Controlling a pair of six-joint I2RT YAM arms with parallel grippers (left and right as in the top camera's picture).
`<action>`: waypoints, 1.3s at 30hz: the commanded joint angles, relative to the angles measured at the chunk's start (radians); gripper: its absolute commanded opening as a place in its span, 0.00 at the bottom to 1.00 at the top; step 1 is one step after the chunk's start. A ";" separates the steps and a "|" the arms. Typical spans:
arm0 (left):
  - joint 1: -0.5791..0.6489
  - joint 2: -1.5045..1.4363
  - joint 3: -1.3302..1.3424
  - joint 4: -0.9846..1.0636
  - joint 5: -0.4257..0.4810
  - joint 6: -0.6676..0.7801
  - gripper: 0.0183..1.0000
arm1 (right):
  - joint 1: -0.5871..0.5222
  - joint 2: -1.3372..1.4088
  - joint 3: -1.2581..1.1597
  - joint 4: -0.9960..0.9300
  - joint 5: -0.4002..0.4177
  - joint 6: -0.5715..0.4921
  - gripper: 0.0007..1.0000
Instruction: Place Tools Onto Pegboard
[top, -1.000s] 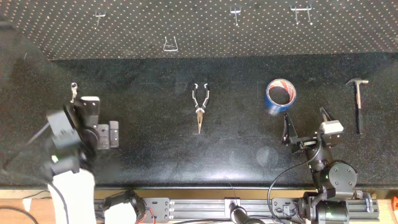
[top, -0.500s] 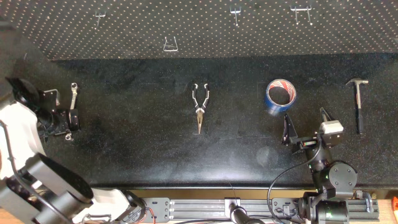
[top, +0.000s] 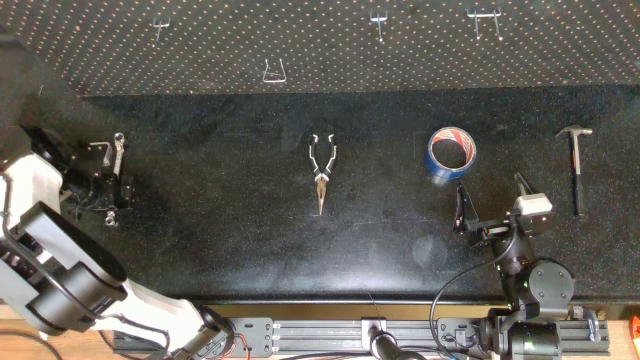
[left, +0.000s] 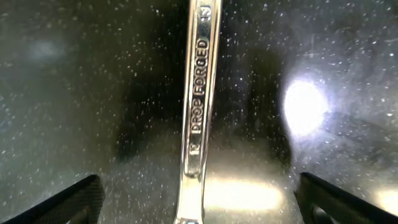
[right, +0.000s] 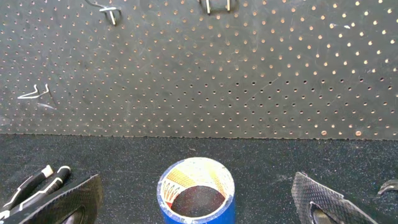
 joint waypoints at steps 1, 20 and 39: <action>0.002 0.053 0.049 0.006 0.032 0.017 0.99 | 0.007 -0.006 -0.004 -0.003 -0.003 -0.014 1.00; 0.001 0.084 0.050 0.013 0.057 0.028 1.00 | 0.007 -0.006 -0.004 -0.003 -0.003 -0.014 1.00; -0.016 -0.071 0.042 0.093 0.042 -0.201 0.01 | 0.007 -0.006 -0.004 -0.003 -0.003 -0.014 1.00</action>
